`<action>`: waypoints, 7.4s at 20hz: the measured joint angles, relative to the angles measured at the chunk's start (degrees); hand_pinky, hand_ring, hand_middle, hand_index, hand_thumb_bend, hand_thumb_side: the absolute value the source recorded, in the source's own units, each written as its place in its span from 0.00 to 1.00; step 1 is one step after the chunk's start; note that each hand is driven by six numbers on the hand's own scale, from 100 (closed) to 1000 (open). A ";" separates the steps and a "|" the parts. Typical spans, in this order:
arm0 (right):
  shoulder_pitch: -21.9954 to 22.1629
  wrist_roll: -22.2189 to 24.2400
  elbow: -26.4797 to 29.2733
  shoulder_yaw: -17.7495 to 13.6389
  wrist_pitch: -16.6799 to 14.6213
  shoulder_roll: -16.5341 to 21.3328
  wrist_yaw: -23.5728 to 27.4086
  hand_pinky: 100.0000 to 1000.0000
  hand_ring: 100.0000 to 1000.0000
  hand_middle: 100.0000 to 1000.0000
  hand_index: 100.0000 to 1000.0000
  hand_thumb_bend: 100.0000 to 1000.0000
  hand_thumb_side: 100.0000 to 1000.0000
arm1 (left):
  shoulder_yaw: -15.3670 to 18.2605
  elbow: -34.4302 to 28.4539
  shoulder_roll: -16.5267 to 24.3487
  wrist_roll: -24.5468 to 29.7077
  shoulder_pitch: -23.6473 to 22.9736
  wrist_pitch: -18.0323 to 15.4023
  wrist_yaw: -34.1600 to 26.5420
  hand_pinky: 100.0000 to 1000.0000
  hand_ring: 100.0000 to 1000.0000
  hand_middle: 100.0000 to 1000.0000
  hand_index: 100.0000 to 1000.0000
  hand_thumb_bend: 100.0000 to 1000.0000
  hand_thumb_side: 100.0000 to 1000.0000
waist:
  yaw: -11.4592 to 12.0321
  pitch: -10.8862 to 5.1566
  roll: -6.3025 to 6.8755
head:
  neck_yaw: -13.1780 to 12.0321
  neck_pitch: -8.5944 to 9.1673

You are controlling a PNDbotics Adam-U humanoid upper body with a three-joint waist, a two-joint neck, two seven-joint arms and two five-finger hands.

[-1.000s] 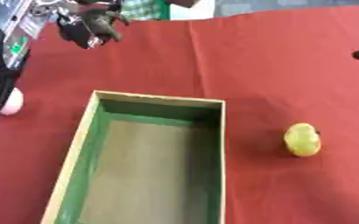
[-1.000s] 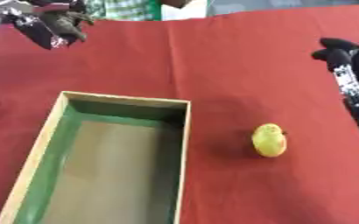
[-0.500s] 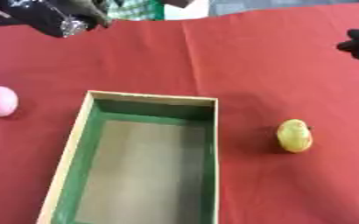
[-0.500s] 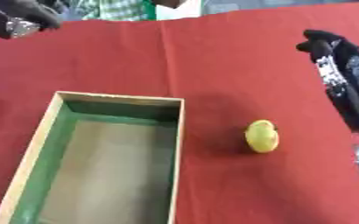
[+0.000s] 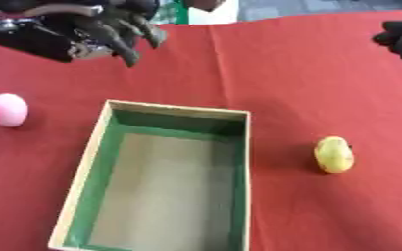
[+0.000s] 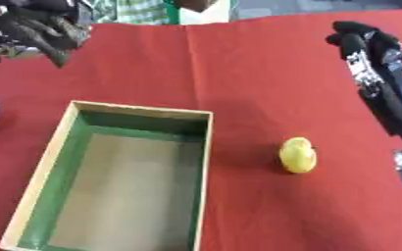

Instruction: Pick up objects on the table and place them in the box.

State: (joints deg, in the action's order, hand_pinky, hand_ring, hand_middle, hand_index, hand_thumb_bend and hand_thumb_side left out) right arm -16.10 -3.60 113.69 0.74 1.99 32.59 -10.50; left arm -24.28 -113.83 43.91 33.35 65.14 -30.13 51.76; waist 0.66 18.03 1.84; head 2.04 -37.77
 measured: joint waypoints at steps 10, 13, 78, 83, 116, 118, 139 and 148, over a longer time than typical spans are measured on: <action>0.22 0.06 0.00 0.03 0.02 -0.01 0.00 0.89 0.83 0.71 0.88 0.00 1.00 | -2.55 -0.01 -6.92 -2.53 0.02 -2.53 1.99 0.07 0.16 0.00 0.05 0.00 0.08 | 0.56 -0.39 -0.42 | -0.98 -0.01; 0.46 0.05 0.00 0.03 0.04 -0.02 0.00 0.89 0.83 0.71 0.88 0.00 1.00 | -4.18 -0.01 -9.40 -2.40 -0.46 -2.40 1.98 0.06 0.16 0.00 0.05 0.00 0.09 | 0.81 -0.39 -0.52 | -1.22 -0.01; 1.96 1.38 0.00 0.35 -0.61 0.43 -2.77 0.89 0.84 0.71 0.88 0.00 1.00 | -12.53 0.04 -12.70 17.08 -18.54 17.09 7.93 0.63 0.91 0.87 0.97 0.49 0.84 | -0.15 -0.23 -0.62 | -6.44 0.55; 2.09 1.32 0.00 0.35 -0.67 0.66 -3.32 0.89 0.84 0.73 0.88 0.00 1.00 | -12.27 0.04 -13.05 17.05 -18.71 17.06 9.62 0.61 0.89 0.84 0.94 0.36 0.81 | -0.17 -0.23 -0.71 | -6.09 0.55; 9.08 15.33 0.00 5.63 -1.10 7.96 -28.28 0.92 0.93 0.84 0.94 0.44 1.00 | 20.18 0.04 -15.08 -1.36 -29.04 33.27 -1.22 0.54 0.71 0.72 0.90 0.30 1.00 | 2.15 -0.45 -0.55 | -0.84 1.05; 9.29 15.86 0.00 5.66 -0.74 7.96 -28.98 0.94 0.95 0.85 0.97 0.54 1.00 | 21.09 0.04 -14.87 -3.09 -29.67 34.17 -1.51 0.54 0.69 0.70 0.89 0.32 1.00 | 2.38 -0.42 -0.55 | -0.60 1.08; 11.89 20.69 -4.84 3.93 7.14 7.25 -35.02 0.95 0.95 0.85 0.97 0.58 1.00 | 35.72 0.04 -13.61 -19.69 -42.83 43.56 -6.70 0.50 0.64 0.66 0.87 0.25 1.00 | 3.16 0.62 -0.20 | -0.54 2.53; 14.85 21.34 -0.62 3.91 4.99 8.05 -34.79 0.93 0.92 0.79 0.95 0.55 0.92 | 31.85 0.04 -13.69 -38.88 -47.36 46.00 -7.74 0.50 0.64 0.66 0.87 0.20 1.00 | 2.17 0.70 -0.26 | -1.46 2.56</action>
State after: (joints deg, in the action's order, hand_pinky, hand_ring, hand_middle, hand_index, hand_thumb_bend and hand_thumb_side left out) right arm -1.25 17.74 113.07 4.66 6.98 40.64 -45.29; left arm 7.57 -113.78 30.22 -5.53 17.77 15.87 44.02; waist 2.83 18.73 1.58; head 0.58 -35.21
